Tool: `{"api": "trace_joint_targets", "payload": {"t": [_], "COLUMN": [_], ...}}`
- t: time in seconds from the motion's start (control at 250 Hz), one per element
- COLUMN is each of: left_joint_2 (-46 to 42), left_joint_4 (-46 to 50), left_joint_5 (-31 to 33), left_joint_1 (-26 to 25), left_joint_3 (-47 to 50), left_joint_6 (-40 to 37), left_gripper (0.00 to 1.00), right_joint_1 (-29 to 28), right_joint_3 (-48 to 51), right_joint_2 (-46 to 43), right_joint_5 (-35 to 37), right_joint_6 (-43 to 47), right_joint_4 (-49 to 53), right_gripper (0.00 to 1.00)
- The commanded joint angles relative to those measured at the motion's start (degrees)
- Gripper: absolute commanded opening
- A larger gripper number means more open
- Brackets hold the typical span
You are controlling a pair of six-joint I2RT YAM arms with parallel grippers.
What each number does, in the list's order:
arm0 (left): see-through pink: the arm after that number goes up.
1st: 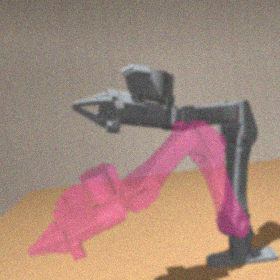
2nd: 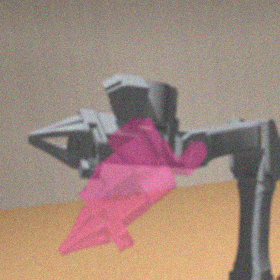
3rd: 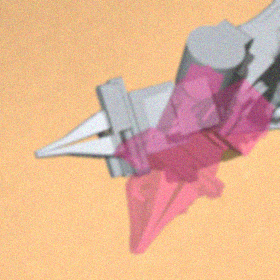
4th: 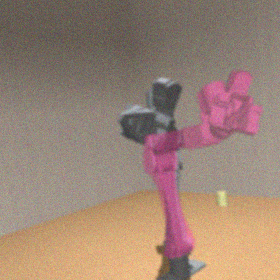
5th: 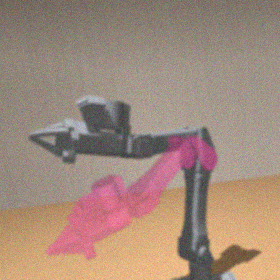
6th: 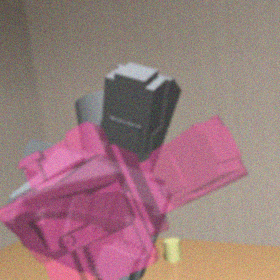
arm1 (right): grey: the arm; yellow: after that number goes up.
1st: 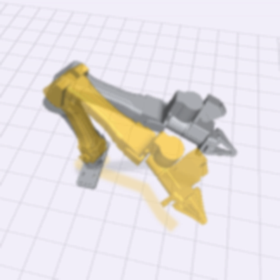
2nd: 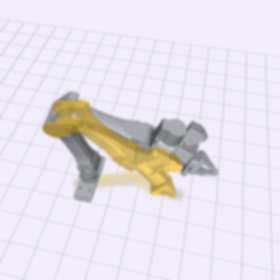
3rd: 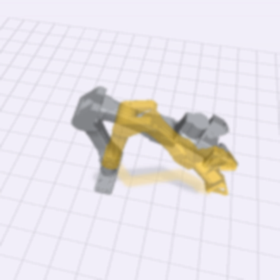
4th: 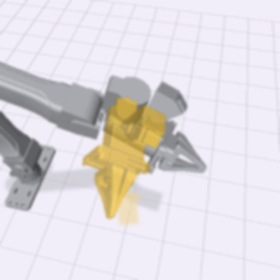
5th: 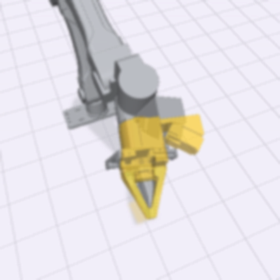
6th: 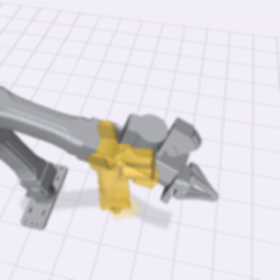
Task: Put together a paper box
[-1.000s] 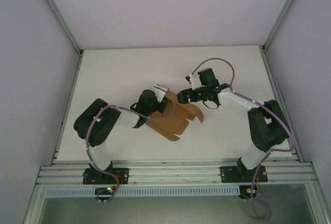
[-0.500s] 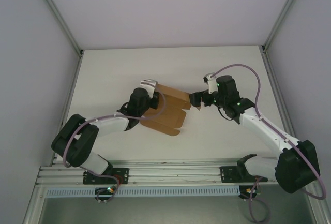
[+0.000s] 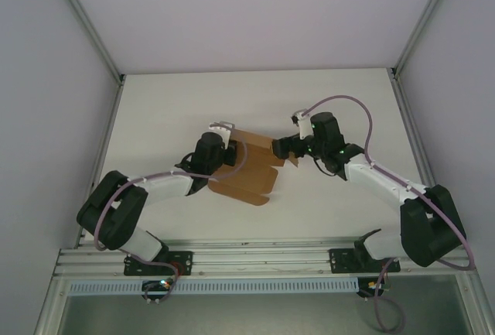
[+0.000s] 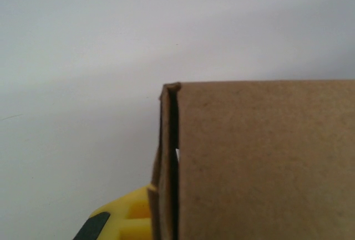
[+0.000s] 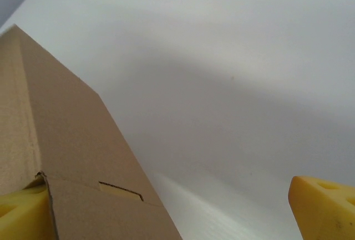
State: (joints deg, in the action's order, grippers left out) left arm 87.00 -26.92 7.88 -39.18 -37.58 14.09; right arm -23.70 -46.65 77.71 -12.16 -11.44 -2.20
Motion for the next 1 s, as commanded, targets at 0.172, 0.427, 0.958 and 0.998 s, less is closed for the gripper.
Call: {"api": "trace_joint_targets", "payload": {"t": [0.172, 0.427, 0.958, 0.998], "left_joint_2": [0.8, -2.1, -6.7, -6.5], "left_joint_4": [0.0, 3.6, 7.2, 7.4], "left_joint_5": [-3.0, 1.9, 1.2, 1.1], "left_joint_1": [-2.4, -2.1, -1.1, -1.1], "left_joint_3": [-3.0, -3.3, -3.7, -3.8], "left_joint_6": [4.2, 5.0, 4.8, 4.5], "left_gripper": [0.0, 0.0, 0.0, 0.0], "right_joint_1": [-1.8, -1.3, 1.7, 1.7], "right_joint_3": [7.9, 9.6, 13.3, 12.9], "right_joint_2": [-0.2, -8.3, -8.7, -8.0], "right_joint_5": [13.1, 16.1, 11.8, 11.0], "right_joint_6": [-10.4, -6.0, -8.5, -8.7], "right_joint_4": [-24.6, -7.6, -2.9, -4.0], "right_gripper": [1.0, 1.0, 1.0, 1.0]}}
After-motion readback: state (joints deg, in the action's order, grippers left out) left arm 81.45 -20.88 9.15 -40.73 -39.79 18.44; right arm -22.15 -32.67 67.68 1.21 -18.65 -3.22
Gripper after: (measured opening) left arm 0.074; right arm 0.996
